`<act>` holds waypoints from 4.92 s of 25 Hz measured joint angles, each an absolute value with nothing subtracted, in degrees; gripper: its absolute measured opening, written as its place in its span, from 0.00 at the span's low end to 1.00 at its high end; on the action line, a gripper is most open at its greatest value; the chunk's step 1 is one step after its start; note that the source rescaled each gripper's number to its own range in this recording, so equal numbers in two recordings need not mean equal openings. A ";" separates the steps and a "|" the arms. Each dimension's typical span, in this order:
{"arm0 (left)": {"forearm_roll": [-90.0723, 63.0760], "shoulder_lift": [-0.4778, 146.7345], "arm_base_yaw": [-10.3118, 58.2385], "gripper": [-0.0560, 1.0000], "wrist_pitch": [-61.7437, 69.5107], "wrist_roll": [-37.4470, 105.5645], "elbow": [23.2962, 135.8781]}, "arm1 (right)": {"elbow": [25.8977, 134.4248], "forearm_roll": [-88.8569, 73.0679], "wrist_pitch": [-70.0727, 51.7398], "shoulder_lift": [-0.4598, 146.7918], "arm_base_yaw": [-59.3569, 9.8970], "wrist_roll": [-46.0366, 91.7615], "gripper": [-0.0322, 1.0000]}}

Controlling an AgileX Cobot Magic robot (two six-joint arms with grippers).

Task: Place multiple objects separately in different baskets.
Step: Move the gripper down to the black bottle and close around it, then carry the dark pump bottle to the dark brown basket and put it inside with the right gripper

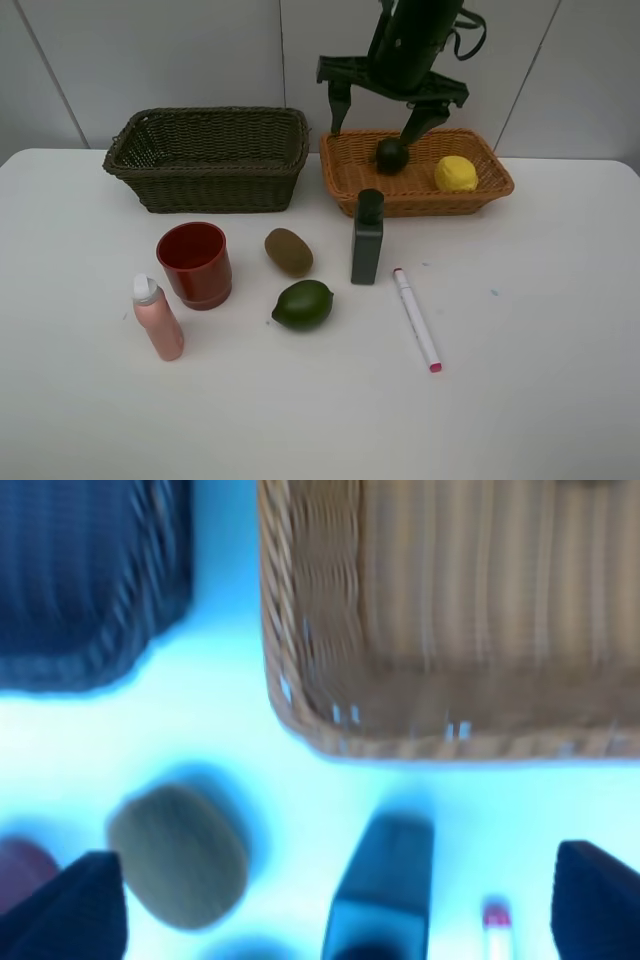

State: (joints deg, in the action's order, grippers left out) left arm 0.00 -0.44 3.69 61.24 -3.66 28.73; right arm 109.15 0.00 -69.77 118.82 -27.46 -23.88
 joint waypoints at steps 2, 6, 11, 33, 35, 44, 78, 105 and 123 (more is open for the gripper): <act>0.00 -0.44 3.69 1.00 61.24 -3.66 28.73 | 106.64 0.30 -69.85 118.82 -28.38 -24.11 0.90; 0.00 -0.44 3.69 1.00 61.24 -3.66 28.73 | 102.71 0.44 -69.89 118.82 -29.46 -25.61 0.89; 0.00 -0.44 3.69 1.00 61.24 -3.66 28.73 | 99.60 0.71 -70.01 118.82 -29.46 -26.01 0.89; 0.00 -0.44 3.69 1.00 61.24 -3.66 28.73 | 93.16 -0.46 -63.28 120.08 -30.57 -25.37 0.89; 0.00 -0.44 3.69 1.00 61.24 -3.66 28.73 | 93.16 -0.91 -63.14 121.40 -30.69 -25.37 0.89; 0.00 -0.44 3.69 1.00 61.24 -3.66 28.73 | 93.16 -1.11 -62.47 122.91 -30.69 -25.35 0.89; 0.00 -0.44 3.69 1.00 61.24 -3.66 28.73 | 101.20 2.89 -69.64 118.19 -30.76 -25.36 0.33; 0.00 -0.44 3.69 1.00 61.24 -3.66 28.73 | 118.90 -1.62 -39.24 125.93 -33.86 -11.51 0.32; 0.45 -0.44 3.69 1.00 61.24 -3.66 28.73 | 118.85 7.84 -30.38 139.04 -37.62 -9.16 0.32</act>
